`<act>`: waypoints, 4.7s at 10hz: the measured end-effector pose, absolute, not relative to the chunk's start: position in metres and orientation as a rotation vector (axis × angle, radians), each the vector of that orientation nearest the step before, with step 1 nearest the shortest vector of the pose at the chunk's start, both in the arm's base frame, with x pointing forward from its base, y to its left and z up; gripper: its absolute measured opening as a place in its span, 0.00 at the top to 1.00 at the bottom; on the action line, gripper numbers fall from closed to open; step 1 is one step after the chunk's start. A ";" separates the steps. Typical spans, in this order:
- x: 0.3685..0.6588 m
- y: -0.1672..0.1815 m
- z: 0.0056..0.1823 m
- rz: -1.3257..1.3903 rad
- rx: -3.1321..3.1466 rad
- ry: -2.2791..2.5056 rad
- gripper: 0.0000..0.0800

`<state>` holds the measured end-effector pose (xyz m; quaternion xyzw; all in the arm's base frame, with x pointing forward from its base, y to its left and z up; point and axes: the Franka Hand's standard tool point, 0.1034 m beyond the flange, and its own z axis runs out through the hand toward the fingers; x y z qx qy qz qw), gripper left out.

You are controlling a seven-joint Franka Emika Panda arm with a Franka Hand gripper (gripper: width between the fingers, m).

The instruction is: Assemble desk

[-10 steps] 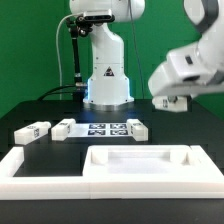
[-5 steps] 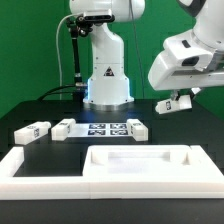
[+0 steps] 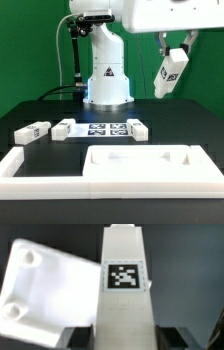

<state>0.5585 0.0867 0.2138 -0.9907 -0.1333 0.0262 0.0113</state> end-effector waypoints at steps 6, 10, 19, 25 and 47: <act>0.636 0.068 0.222 -0.685 -2.964 -0.256 0.64; 0.641 0.061 0.219 -1.046 -2.926 -0.255 0.64; 0.644 0.083 0.160 -0.997 -2.940 -0.316 0.64; 0.644 0.087 0.144 -0.972 -2.943 -0.322 0.64; 0.645 0.100 0.126 -1.006 -2.933 -0.354 0.19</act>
Offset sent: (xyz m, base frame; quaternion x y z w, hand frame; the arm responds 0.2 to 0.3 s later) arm 0.0697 -0.0100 0.0191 0.0739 0.1909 0.0319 0.9783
